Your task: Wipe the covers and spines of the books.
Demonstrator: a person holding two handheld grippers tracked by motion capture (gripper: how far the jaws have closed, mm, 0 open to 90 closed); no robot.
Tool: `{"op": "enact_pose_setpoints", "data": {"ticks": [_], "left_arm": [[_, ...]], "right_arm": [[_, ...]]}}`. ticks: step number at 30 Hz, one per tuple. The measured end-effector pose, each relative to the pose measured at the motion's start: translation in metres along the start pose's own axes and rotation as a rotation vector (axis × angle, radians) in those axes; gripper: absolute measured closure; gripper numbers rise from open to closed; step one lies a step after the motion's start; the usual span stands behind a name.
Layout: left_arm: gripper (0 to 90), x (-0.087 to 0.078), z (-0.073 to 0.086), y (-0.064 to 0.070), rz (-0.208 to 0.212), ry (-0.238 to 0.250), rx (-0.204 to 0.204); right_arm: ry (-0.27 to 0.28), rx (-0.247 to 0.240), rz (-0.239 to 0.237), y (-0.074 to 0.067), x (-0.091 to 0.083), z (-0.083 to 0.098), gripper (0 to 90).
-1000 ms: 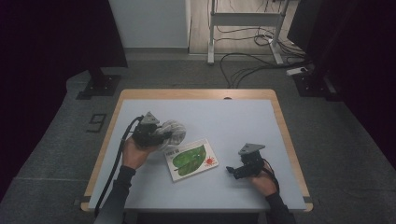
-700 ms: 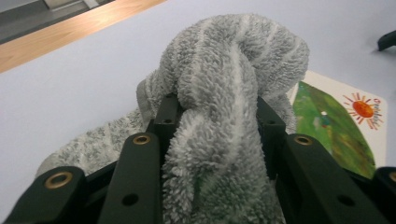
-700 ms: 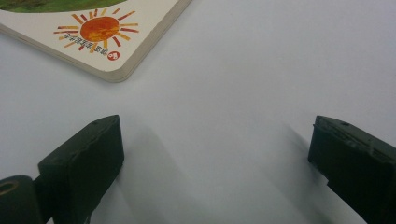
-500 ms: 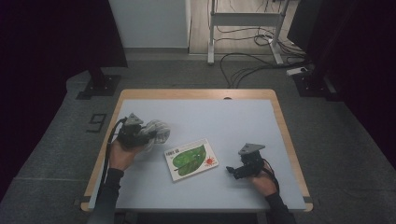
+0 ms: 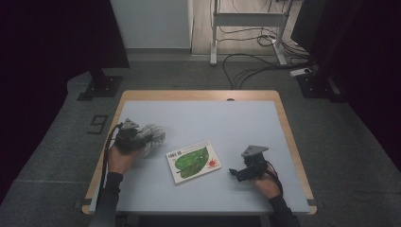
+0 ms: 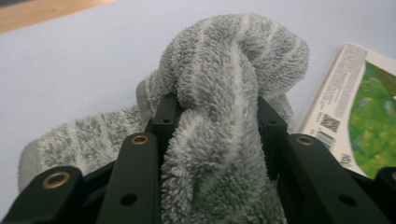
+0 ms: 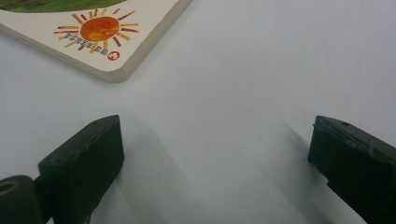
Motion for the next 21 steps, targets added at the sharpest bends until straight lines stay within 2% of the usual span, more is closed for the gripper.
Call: {"op": "enact_pose_setpoints", "data": {"ticks": [13,18,21], "left_arm": [[55.6,0.025,0.028,-0.019,-0.007,-0.048,-0.068],[48.8,0.024,0.026,-0.019,-0.009,-0.033,-0.074],[38.7,0.019,0.023,-0.019,-0.012,-0.018,-0.082]], "right_arm": [[0.000,0.001,0.000,0.000,0.000,0.000,3.0],[-0.001,0.001,-0.001,0.000,0.000,0.000,3.0],[-0.001,0.001,0.001,0.000,0.000,0.000,3.0]]}}
Point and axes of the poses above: each handheld gripper's, and its own axes: x roughly forward along the jaws, z roughly out of its underside, y roughly to its right, the point moved 8 cm from there along x, roughly forward along the jaws, and after that the axes turned 11 degrees about z, right-handed, at the moved point
